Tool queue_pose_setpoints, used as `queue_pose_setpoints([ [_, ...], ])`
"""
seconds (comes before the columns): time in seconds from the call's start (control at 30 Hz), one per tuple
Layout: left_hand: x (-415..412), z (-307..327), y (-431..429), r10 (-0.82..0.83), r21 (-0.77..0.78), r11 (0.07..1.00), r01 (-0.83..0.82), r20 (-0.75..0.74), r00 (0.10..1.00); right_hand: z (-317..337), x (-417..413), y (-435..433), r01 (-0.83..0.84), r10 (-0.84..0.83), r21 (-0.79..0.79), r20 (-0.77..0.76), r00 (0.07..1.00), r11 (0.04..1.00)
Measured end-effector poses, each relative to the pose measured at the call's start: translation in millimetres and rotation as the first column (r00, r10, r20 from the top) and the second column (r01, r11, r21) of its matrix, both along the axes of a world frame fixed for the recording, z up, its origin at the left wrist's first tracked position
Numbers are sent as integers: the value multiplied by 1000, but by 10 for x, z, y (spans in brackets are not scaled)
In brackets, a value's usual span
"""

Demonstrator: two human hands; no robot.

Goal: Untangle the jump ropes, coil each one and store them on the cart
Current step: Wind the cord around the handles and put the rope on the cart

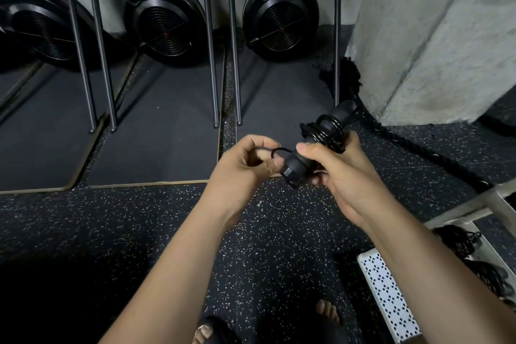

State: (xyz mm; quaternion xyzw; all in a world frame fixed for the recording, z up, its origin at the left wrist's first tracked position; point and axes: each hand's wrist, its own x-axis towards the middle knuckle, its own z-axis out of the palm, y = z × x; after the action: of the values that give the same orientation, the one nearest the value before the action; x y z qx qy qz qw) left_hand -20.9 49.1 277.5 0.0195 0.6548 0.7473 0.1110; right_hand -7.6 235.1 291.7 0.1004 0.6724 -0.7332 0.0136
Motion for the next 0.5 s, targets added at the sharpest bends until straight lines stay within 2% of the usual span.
queue_pose_setpoints([
  [0.2,55,-26,148,-13,-136,991,-8,-152,988,-8,-43,-24,180,-178,-40,44,983,983],
  [0.3,80,-25,187,-2,-160,987,-25,-165,986,19,-36,-33,236,-236,-57,6,972,970],
  [0.43,153,6,285,-2,-163,986,-19,-128,992,28,14,-65,317,-305,101,-116,945,943],
  [0.5,176,-1,327,13,-116,993,-20,-63,998,-16,19,-48,335,-309,198,-152,939,921],
])
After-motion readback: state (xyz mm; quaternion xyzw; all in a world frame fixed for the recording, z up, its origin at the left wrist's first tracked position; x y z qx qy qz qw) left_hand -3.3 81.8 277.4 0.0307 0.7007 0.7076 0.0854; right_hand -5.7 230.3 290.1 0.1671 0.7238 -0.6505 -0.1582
